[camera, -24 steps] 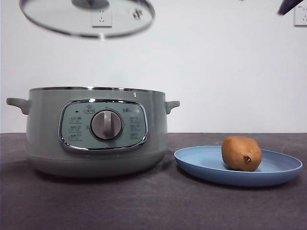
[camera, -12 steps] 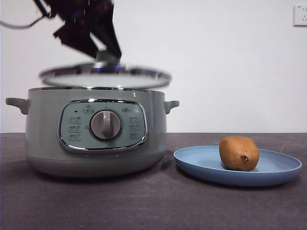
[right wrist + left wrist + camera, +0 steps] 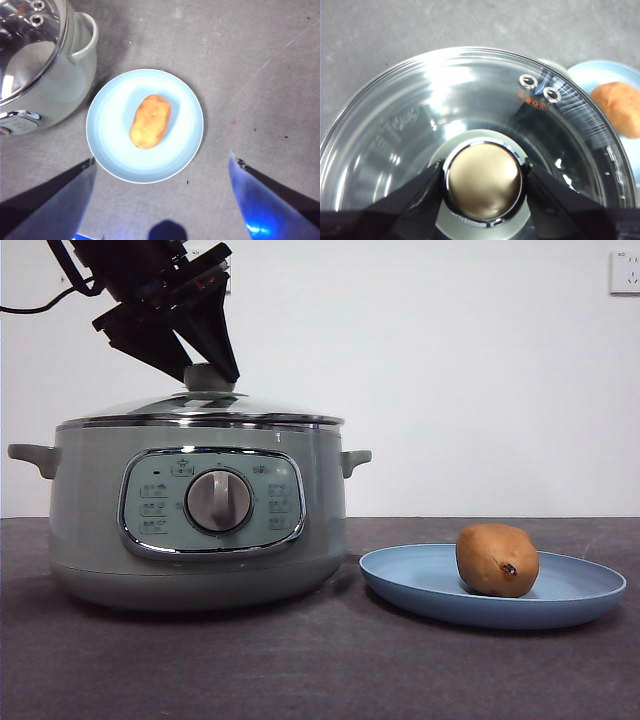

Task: Take the potato out from the steamer,put the potato on the plate,close the lid

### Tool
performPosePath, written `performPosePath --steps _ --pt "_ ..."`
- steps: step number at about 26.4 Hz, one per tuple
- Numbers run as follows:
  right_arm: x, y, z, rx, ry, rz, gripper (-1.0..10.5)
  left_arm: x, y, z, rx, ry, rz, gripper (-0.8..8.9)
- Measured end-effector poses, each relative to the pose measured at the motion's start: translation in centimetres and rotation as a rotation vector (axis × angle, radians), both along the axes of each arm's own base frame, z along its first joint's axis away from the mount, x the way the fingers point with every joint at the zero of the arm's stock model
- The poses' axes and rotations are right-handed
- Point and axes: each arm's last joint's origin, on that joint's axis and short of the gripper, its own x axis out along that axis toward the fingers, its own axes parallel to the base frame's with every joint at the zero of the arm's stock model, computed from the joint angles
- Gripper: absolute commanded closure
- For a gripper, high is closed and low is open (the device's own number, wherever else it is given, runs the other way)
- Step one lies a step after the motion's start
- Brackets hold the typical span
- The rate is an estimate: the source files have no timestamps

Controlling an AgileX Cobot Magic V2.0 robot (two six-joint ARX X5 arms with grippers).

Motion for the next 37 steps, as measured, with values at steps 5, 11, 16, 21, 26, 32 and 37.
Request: performPosePath --steps 5,11,16,21,26,32,37 --pt "0.0 0.0 0.0 0.0 0.0 0.0 5.1 -0.12 0.05 0.03 0.004 0.008 0.002 8.22" --pt "0.0 0.0 0.0 0.0 0.0 0.0 5.1 -0.29 0.19 0.15 0.033 0.02 0.022 8.22" --pt "0.0 0.0 0.0 0.0 0.0 0.0 5.1 -0.32 0.16 0.19 0.036 0.017 0.025 8.14" --pt "-0.01 0.0 -0.01 0.001 0.002 0.001 5.1 -0.3 0.15 0.21 0.035 0.014 0.025 8.18" --pt "-0.04 -0.01 -0.03 0.0 0.005 0.002 5.1 -0.27 0.13 0.24 0.029 0.011 0.028 6.55" --pt "-0.04 -0.01 -0.03 0.0 0.005 0.002 5.1 -0.24 0.19 0.05 0.022 0.026 0.07 3.7" --pt "-0.04 -0.01 -0.03 0.0 0.005 0.002 5.1 0.08 0.25 0.3 0.007 -0.008 0.084 3.7"
